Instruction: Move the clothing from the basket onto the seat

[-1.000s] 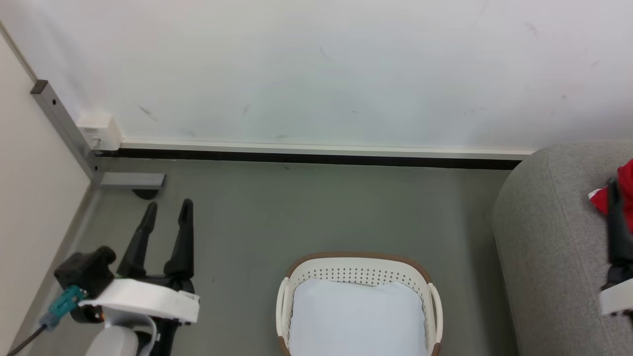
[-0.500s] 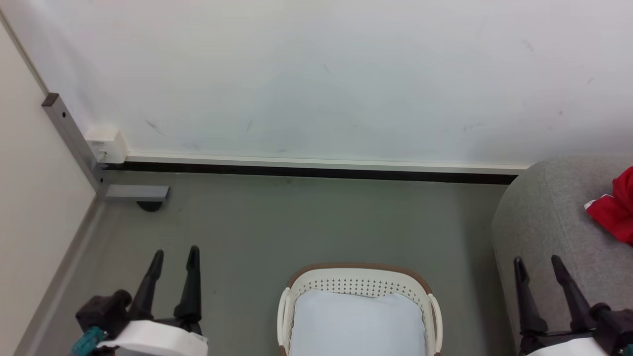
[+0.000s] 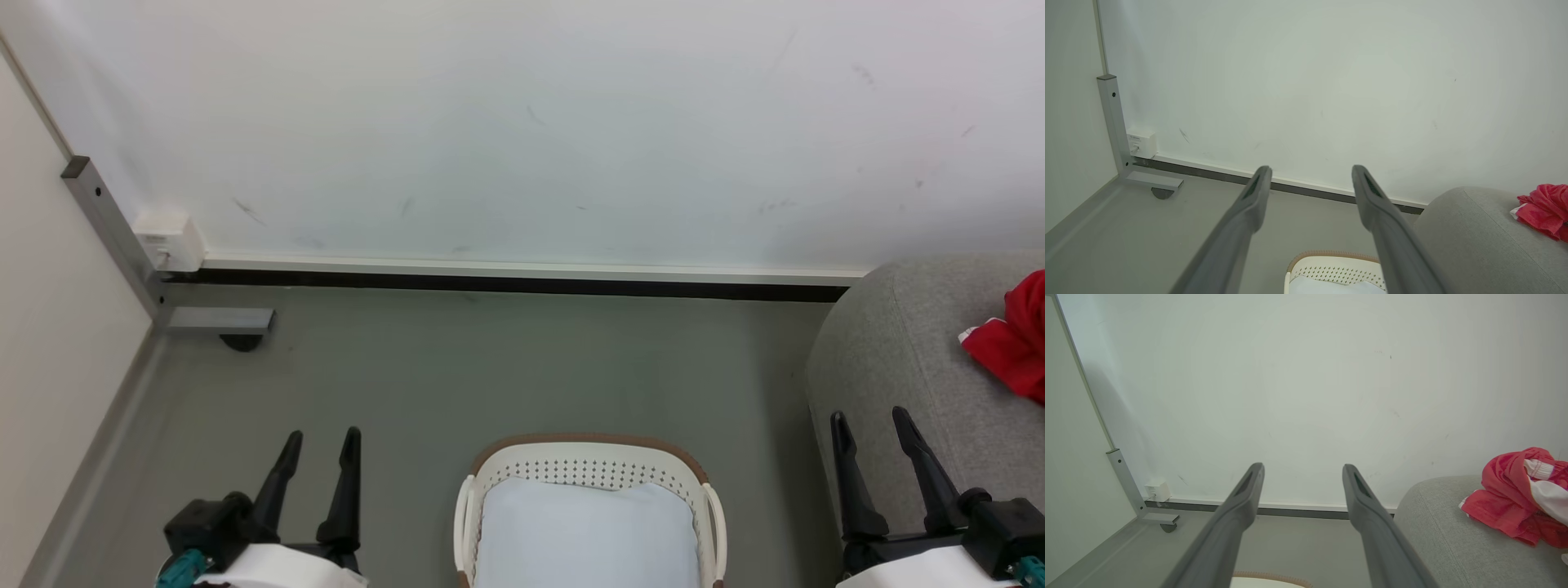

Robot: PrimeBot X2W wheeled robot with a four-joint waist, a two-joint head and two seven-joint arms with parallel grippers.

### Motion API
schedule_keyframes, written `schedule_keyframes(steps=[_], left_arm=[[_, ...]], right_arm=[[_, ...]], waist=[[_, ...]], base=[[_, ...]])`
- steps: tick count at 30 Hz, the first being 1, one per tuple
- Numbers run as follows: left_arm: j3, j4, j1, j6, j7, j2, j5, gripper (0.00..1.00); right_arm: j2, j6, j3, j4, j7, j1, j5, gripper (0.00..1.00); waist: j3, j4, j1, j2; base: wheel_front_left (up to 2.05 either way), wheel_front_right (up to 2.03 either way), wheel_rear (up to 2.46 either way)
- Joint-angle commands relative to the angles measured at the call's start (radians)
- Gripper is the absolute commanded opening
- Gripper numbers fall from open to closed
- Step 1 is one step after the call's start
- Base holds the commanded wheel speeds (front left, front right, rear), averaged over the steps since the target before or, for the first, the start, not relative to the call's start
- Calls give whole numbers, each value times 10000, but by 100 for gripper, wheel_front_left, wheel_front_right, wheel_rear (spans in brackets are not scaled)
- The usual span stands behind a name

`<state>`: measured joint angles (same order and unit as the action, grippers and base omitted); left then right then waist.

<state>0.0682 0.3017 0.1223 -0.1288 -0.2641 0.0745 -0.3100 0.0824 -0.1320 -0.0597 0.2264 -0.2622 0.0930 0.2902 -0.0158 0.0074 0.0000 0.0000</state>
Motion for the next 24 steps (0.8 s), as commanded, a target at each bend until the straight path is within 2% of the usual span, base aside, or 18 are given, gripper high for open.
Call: schedule_keyframes(steps=[1, 24], left_arm=[[32, -58, 37, -29, -3, 76, 48, 100], [111, 24, 131, -18, -3, 167, 50, 100]], right_arm=[[8, 26, -19, 42, -32, 107, -69, 100], [-29, 26, -112, 196, -34, 207, 64, 100]], waist=[[19, -18, 0, 0], [66, -125, 0, 0]], base=[[0, 0, 0], [0, 0, 0]])
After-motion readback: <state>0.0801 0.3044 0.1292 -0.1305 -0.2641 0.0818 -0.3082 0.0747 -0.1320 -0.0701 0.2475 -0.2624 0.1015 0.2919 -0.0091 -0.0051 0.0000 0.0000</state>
